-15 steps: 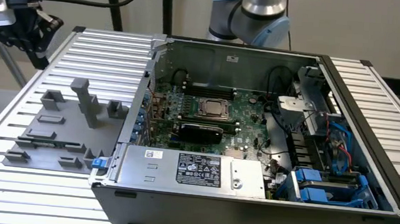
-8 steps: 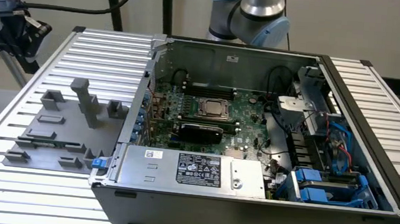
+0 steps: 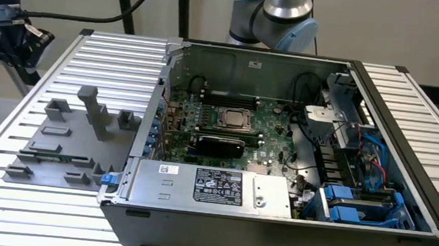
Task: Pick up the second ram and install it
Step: 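Reach for the second ram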
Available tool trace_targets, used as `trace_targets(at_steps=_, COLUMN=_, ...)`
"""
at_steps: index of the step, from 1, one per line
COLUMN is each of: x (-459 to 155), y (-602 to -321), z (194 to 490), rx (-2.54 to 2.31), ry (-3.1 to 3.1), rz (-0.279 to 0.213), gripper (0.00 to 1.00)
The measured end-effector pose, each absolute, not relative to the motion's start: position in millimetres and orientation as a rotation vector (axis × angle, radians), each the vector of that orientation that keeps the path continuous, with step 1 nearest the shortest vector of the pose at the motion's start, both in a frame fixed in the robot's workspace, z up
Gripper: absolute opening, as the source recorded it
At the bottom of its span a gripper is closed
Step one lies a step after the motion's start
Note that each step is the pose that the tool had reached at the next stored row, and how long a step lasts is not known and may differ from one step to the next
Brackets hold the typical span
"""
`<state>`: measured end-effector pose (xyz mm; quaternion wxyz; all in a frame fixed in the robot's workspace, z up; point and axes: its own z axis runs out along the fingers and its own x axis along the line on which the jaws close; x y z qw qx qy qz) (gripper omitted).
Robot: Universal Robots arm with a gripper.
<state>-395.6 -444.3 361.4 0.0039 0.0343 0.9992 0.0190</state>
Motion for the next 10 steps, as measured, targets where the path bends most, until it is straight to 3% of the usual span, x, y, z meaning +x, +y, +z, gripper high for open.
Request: trace_targets(at_steps=10, x=-395.6, y=-444.3, z=361.3, rx=0.107, ry=3.131, rz=0.06, gripper=0.0)
